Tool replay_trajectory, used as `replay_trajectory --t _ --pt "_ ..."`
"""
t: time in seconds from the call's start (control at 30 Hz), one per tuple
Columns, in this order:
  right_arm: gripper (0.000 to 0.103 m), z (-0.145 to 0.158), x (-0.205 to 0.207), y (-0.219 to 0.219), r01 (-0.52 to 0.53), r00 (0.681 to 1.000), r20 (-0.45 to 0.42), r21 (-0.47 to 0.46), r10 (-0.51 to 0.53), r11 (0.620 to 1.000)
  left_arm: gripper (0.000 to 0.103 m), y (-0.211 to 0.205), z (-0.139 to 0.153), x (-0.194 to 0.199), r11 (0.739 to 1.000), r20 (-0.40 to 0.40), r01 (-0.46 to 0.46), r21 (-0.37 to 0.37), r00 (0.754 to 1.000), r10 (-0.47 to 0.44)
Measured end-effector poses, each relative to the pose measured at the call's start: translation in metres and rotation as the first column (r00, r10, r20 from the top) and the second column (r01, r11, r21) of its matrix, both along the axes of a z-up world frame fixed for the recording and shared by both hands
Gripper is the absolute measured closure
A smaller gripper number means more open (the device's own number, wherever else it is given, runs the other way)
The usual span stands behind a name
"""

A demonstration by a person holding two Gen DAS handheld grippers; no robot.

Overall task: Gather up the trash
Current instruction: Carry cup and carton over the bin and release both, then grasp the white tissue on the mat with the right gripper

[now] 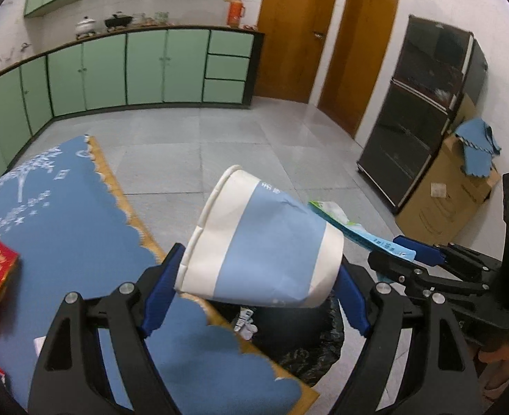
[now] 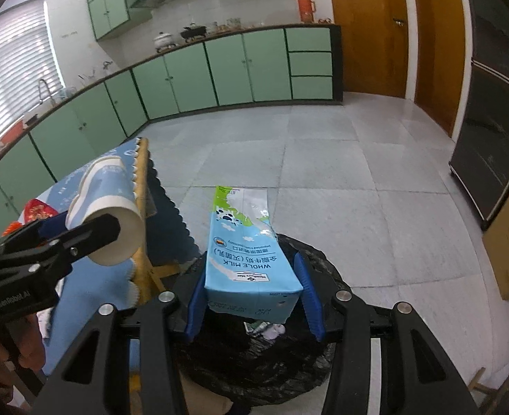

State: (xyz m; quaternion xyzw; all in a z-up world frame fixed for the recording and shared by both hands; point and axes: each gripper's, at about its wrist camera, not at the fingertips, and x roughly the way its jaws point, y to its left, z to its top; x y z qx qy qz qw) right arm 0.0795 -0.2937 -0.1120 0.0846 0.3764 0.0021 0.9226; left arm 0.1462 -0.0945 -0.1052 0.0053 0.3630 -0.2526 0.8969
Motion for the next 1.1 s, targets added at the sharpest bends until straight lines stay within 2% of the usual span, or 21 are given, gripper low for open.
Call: replay_trajectory --t 0.1,0.2,0.33,0.5,0.63,0.73,0.8,1.0,1.1 --pt "0.054 -0.006 0.005 -0.006 0.009 1.0 -0.018 -0.012 -0.009 1.0 0.023 -0.008 -0.004 0.003 1.0 -0.017 0.022 0.003 1.0 -0.022" --pt "0.045 -0.01 0.006 -0.01 0.023 0.999 -0.028 -0.021 -0.023 1.0 0.018 -0.009 -0.004 0.005 1.0 -0.026 0.03 -0.007 0.999 -0.031" --pt "0.041 -0.011 0.006 -0.016 0.033 0.999 -0.027 -0.021 -0.033 0.999 0.018 -0.004 -0.001 0.005 1.0 -0.027 0.024 -0.01 0.999 -0.025" --pt "0.036 -0.004 0.006 -0.009 0.016 1.0 -0.006 -0.017 -0.016 1.0 0.018 0.02 0.012 -0.004 0.999 0.001 -0.039 -0.021 0.999 0.039" --pt "0.031 0.009 0.007 0.015 -0.04 0.999 0.031 -0.01 0.041 0.999 0.017 0.055 0.021 -0.021 0.992 0.045 -0.128 -0.006 0.991 0.128" --pt "0.027 0.019 0.006 0.041 -0.11 0.992 0.063 0.002 0.11 0.994 0.017 0.09 0.026 -0.035 0.976 0.061 -0.217 0.007 0.974 0.217" --pt "0.025 0.025 0.006 0.061 -0.163 0.983 0.084 0.008 0.162 0.987 0.017 0.118 0.028 -0.049 0.955 0.075 -0.295 0.015 0.953 0.294" --pt "0.01 0.032 0.007 0.127 -0.312 0.944 0.116 0.008 0.309 0.95 0.014 0.186 0.031 -0.087 0.874 0.105 -0.484 0.048 0.872 0.478" --pt "0.007 0.029 0.004 0.164 -0.394 0.914 0.112 0.005 0.391 0.919 0.013 0.213 0.027 -0.103 0.84 0.092 -0.539 0.06 0.841 0.533"
